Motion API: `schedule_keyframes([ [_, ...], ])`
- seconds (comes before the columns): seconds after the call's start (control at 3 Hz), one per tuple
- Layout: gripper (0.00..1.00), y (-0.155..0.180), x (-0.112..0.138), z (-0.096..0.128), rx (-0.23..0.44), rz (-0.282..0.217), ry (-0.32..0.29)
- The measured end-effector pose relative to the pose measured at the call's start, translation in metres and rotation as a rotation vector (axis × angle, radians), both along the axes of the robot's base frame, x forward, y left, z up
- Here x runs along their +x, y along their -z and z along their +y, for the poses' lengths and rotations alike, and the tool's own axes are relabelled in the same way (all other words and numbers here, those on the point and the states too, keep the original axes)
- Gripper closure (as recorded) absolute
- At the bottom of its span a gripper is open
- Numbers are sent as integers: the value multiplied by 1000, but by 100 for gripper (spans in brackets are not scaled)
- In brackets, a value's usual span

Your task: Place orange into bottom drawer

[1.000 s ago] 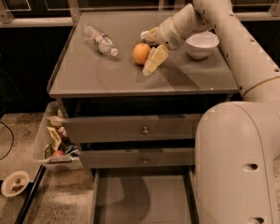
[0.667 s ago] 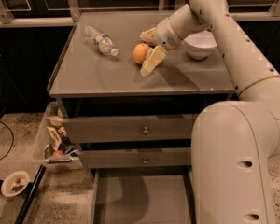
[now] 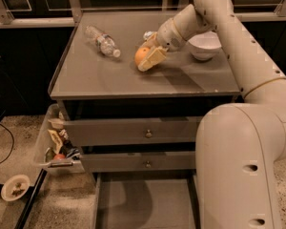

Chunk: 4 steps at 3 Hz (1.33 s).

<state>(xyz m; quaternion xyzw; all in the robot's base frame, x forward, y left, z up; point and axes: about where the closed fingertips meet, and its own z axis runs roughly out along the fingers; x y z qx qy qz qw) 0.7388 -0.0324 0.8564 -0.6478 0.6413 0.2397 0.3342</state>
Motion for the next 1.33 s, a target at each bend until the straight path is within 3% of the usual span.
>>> schedule_keyframes([
  [0.67,87,0,0,0,0,0,0],
  [1.0,100,0,0,0,0,0,0],
  [1.33,100,0,0,0,0,0,0],
])
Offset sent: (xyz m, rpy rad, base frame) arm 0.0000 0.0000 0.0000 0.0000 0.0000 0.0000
